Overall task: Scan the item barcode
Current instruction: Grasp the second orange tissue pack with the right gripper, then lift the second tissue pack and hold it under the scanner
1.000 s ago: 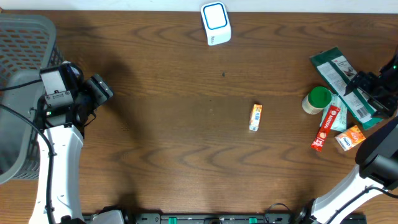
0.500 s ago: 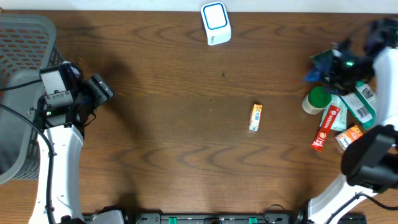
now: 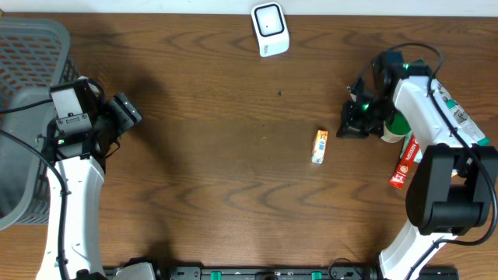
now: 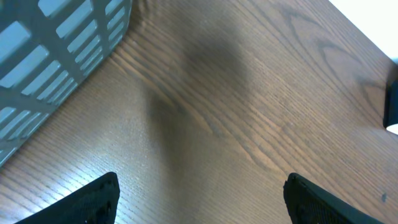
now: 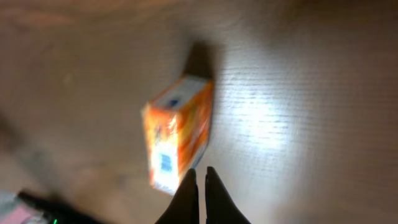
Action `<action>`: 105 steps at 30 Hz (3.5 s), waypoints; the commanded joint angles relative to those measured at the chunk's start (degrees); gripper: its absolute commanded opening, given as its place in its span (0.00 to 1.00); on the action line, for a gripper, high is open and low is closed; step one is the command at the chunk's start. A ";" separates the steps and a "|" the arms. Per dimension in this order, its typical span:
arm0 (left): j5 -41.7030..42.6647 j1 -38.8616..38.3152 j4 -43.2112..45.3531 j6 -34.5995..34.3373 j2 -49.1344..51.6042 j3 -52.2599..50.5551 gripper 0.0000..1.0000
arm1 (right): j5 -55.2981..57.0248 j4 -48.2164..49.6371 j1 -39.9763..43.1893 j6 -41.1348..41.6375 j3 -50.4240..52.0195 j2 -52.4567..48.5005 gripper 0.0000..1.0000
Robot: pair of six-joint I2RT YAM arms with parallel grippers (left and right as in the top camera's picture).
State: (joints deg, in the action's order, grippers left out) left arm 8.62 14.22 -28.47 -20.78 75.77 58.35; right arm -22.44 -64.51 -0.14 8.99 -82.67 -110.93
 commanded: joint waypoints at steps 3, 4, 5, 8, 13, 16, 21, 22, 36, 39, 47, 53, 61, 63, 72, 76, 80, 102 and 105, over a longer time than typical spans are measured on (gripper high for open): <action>-0.35 0.24 -0.17 0.33 0.28 -0.15 0.85 | 1.20 6.49 -2.51 4.22 7.52 0.57 0.04; -0.35 0.24 -0.17 0.33 0.28 -0.15 0.85 | 1.18 7.93 -3.13 4.63 8.55 0.57 0.04; -0.35 0.24 -0.17 0.35 0.28 -0.15 0.85 | 1.16 9.94 -4.09 5.46 9.79 0.57 0.04; -0.35 0.24 -0.17 0.35 0.28 -0.15 0.85 | 0.37 14.10 -6.49 8.04 11.69 0.57 0.04; -0.35 0.24 -0.17 0.33 0.28 -0.15 0.85 | -3.82 17.49 -11.21 8.13 11.98 0.57 0.04; -0.35 0.24 -0.17 0.35 0.28 -0.15 0.86 | -3.52 18.45 -13.51 8.09 11.98 0.57 0.07; -0.35 0.24 -0.17 0.33 0.28 -0.15 0.85 | -5.51 18.51 -14.49 8.11 10.84 0.72 0.13; -0.35 0.24 -0.17 0.33 0.28 -0.15 0.85 | -6.23 18.51 -14.49 8.11 10.58 0.85 0.13; -0.35 0.24 -0.17 0.35 0.28 -0.15 0.85 | -1.20 20.76 -16.20 10.75 10.93 0.79 0.41; -0.35 0.24 -0.17 0.35 0.28 -0.15 0.85 | -0.07 23.30 -17.40 12.90 11.93 0.76 0.40; -0.35 0.24 -0.17 0.35 0.28 -0.15 0.85 | 6.71 32.65 -21.59 20.33 18.27 0.76 0.31; -0.35 0.24 -0.17 0.33 0.28 -0.15 0.85 | 8.44 36.39 -23.69 21.86 21.90 0.87 0.01; -0.35 0.24 -0.17 0.35 0.28 -0.15 0.85 | 12.48 20.44 -20.46 10.21 6.78 10.51 0.01; -0.35 0.24 -0.17 0.33 0.28 -0.15 0.85 | 18.16 12.37 -20.55 10.23 0.17 12.41 0.01; -0.35 0.24 -0.17 0.35 0.28 -0.15 0.85 | 36.11 -12.28 -23.58 9.16 -33.70 9.81 0.01; -0.35 0.24 -0.17 0.35 0.28 -0.15 0.85 | 39.54 -15.69 -23.54 8.07 -44.94 5.68 0.01; -0.35 0.24 -0.17 0.33 0.28 -0.15 0.85 | 45.97 -16.13 -24.17 6.93 -54.88 0.68 0.01; -0.35 0.24 -0.17 0.33 0.28 -0.15 0.85 | 76.17 29.22 -31.36 -26.05 -57.05 -29.75 0.01; -0.35 0.24 -0.17 0.33 0.28 -0.15 0.85 | 76.15 34.53 -31.17 -31.04 -57.05 -34.03 0.01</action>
State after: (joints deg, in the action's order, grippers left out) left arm 8.62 14.22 -28.49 -20.78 75.77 58.35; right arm 50.26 -33.19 -31.35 -13.39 -139.04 -141.80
